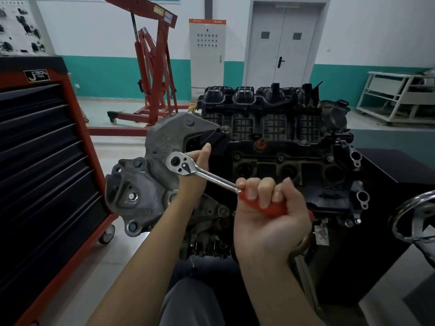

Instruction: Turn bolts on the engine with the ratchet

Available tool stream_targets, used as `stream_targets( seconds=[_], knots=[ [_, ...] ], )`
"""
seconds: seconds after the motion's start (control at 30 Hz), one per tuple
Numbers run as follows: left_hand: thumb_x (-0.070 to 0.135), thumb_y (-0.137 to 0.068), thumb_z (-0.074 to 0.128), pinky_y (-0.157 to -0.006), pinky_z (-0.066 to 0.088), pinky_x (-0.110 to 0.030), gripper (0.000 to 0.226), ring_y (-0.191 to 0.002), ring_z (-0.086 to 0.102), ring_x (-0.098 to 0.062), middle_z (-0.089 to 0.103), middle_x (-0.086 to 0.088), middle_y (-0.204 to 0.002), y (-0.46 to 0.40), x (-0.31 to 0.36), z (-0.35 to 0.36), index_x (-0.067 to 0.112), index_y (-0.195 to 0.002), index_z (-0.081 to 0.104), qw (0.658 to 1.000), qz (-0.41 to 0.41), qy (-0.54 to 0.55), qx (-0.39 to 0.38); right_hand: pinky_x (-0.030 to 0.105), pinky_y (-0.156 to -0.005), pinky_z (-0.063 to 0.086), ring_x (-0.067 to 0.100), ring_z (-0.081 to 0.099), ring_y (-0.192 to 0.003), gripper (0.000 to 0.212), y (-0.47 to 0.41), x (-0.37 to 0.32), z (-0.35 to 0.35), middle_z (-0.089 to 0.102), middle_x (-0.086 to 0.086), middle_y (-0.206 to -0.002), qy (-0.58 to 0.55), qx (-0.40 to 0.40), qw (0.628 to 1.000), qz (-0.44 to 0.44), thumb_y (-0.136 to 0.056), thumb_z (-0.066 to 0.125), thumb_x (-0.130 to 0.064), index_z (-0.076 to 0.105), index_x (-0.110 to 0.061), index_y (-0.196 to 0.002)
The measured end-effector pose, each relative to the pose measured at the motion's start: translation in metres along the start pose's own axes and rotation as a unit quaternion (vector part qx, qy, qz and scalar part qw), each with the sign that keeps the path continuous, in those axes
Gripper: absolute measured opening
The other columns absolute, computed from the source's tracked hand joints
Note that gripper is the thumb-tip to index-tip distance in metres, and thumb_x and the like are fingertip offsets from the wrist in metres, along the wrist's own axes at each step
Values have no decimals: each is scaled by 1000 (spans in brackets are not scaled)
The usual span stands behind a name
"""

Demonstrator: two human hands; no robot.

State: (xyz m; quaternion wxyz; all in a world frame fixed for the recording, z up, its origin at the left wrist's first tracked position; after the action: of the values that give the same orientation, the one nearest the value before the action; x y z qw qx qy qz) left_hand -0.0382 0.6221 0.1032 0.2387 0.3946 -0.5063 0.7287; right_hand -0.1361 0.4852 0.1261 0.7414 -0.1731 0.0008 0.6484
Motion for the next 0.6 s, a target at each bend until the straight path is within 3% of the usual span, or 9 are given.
stream_targets(
  seconds=[0.1, 0.17, 0.23, 0.27, 0.33, 0.4, 0.5, 0.6],
  knots=[
    [26, -86, 56, -43, 22, -15, 48, -37, 22, -3, 27, 10, -40, -3, -5, -1, 19, -47, 28, 1000, -11, 7, -28, 28, -51, 43, 16, 33, -42, 33, -23, -11, 14, 30, -2, -42, 50, -18, 998, 22, -79, 45, -12, 37, -18, -48],
    [24, -88, 58, -45, 26, -12, 48, -40, 27, 0, 33, 16, -42, -4, -14, -5, 13, -48, 36, 999, -25, -16, -32, 25, -47, 40, 15, 30, -40, 28, -45, -17, 29, 28, -3, -42, 85, -37, 994, 52, -73, 47, -13, 36, -18, -49],
    [25, -93, 61, -53, 35, -12, 37, -51, 40, 2, 47, 17, -55, -5, -24, -8, 5, -62, 53, 996, -72, -50, -23, 23, -45, 38, 15, 28, -38, 26, -66, -19, 46, 26, -3, -41, 127, -61, 986, 91, -71, 47, -11, 35, -17, -49],
    [27, -93, 61, -58, 37, -14, 29, -58, 44, -2, 51, 11, -64, -4, -28, -9, 12, -69, 57, 992, -102, -59, -31, 23, -44, 37, 14, 27, -38, 27, -76, -19, 53, 26, -4, -40, 152, -71, 980, 110, -73, 47, -10, 35, -17, -49],
    [36, -83, 65, -56, 32, -22, 30, -57, 37, -10, 44, 5, -62, -4, -29, -8, 28, -59, 48, 993, -90, -51, -62, 22, -44, 36, 14, 26, -37, 30, -91, -17, 66, 26, -4, -39, 195, -94, 966, 145, -75, 46, -9, 36, -16, -48],
    [47, -71, 65, -55, 30, -26, 34, -53, 35, -11, 39, 4, -55, -2, -22, -7, 29, -51, 44, 993, -80, -56, -73, 21, -44, 36, 14, 26, -37, 34, -97, -15, 71, 26, -4, -39, 208, -101, 959, 161, -79, 44, -9, 36, -16, -47],
    [48, -68, 67, -55, 31, -27, 43, -54, 35, -14, 38, -1, -57, -1, -18, -7, 11, -60, 48, 997, -67, -12, -39, 22, -45, 38, 14, 29, -37, 38, -81, -14, 58, 28, -4, -40, 170, -68, 975, 123, -84, 44, -8, 38, -17, -48],
    [47, -80, 73, -48, 28, -14, 59, -44, 31, -2, 33, 10, -47, -4, -10, -5, 9, -54, 35, 999, -29, -32, -6, 25, -50, 42, 15, 33, -41, 30, -44, -12, 29, 30, -3, -44, 67, -13, 997, 43, -78, 49, -13, 38, -18, -50]
  ],
)
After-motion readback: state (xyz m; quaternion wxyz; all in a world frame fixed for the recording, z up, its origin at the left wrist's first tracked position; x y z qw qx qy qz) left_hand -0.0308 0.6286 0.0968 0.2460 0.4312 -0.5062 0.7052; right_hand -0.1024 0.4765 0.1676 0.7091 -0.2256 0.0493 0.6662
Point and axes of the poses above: each hand's wrist, its own y-axis away from the middle knuckle, its own z-axis out of the palm, x = y × z, the point moved 3 cm from there along -y, towards the middle knuckle
